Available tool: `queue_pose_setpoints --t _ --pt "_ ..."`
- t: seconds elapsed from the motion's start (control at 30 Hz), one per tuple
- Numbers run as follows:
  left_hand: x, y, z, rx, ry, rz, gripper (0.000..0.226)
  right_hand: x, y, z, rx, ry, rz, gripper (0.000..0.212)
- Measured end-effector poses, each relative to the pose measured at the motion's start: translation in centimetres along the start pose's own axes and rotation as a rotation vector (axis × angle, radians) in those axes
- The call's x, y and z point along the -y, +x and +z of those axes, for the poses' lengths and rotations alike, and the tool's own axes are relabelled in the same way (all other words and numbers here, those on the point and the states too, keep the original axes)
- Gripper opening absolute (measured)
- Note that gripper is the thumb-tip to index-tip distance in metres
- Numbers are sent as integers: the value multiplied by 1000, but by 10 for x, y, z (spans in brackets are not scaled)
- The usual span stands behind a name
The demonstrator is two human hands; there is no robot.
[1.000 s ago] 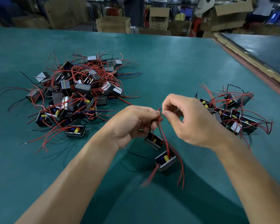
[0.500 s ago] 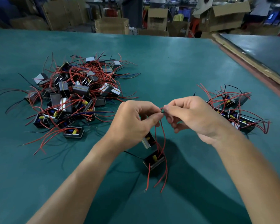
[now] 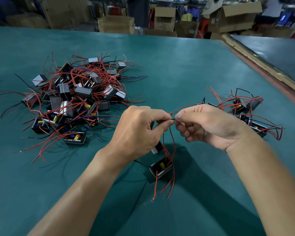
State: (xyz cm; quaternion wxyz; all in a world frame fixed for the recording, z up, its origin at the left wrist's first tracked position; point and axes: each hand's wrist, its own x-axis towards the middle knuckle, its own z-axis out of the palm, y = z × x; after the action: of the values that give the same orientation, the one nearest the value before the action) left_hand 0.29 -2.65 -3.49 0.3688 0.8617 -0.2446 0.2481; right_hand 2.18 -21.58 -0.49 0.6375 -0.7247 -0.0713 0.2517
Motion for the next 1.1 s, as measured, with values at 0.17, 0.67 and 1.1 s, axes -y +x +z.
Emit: queue_pose_setpoints --t 0.17,0.67,1.1 --pt "-2 1 0 22 -40 6 12 -3 2 -1 -63 -14 -61 21" --pt "-5 8 -2 234 -726 -587 24 -9 5 10 -237 -541 -633 15" --pt "0 7 -1 143 -631 -432 16 -14 12 8 -258 -272 -494 17"
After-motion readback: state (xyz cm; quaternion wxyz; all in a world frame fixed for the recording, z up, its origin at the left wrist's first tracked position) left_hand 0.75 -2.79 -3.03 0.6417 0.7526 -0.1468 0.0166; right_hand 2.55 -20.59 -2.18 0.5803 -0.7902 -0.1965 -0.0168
